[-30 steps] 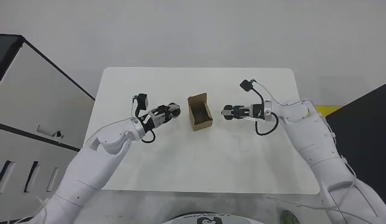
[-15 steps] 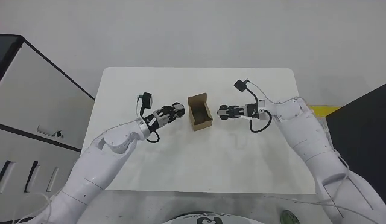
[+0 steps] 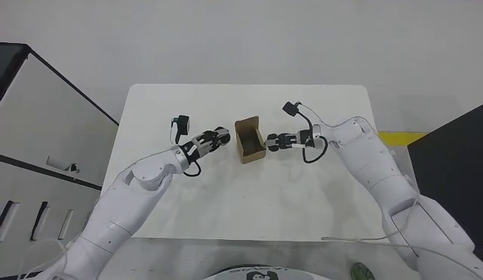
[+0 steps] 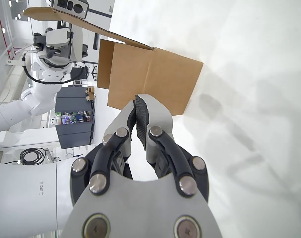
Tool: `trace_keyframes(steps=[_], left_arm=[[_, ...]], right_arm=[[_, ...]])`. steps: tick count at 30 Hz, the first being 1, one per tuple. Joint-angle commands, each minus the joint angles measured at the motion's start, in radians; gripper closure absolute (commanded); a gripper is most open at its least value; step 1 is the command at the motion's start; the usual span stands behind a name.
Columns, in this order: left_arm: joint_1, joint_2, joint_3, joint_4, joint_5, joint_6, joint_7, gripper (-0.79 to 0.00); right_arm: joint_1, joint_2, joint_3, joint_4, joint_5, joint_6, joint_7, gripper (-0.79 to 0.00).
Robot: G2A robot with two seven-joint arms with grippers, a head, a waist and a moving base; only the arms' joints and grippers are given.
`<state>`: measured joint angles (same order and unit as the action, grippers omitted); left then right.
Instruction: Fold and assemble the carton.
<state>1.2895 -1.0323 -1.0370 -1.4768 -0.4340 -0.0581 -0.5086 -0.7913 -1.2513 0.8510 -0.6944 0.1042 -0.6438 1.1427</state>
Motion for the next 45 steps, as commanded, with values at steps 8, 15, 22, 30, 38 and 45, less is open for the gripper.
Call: trace_keyframes(steps=[8, 15, 22, 30, 38, 45], left_arm=[[0.006, -0.007, -0.009, -0.002, 0.013, 0.003, 0.005, 0.0], [-0.001, -0.014, -0.012, 0.006, 0.028, 0.002, 0.001, 0.0], [-0.002, -0.014, -0.021, 0.03, 0.061, 0.014, -0.033, 0.0], [-0.005, -0.024, -0.019, 0.019, -0.004, 0.013, -0.046, 0.0], [-0.001, -0.029, -0.001, 0.013, 0.047, 0.042, -0.031, 0.0], [-0.012, -0.04, 0.036, 0.017, 0.113, 0.057, -0.022, 0.0]], right_arm=[[0.018, -0.025, -0.043, 0.062, 0.028, -0.018, 0.015, 0.0], [0.019, -0.03, -0.073, 0.074, 0.054, -0.01, 0.024, 0.0], [0.024, -0.006, -0.053, 0.075, 0.084, -0.04, -0.007, 0.0], [0.005, 0.022, -0.036, -0.005, 0.124, -0.043, -0.01, 0.0], [-0.012, 0.026, -0.032, -0.07, 0.092, -0.003, -0.055, 0.0], [-0.028, 0.032, -0.036, -0.141, 0.028, 0.062, -0.082, 0.0]])
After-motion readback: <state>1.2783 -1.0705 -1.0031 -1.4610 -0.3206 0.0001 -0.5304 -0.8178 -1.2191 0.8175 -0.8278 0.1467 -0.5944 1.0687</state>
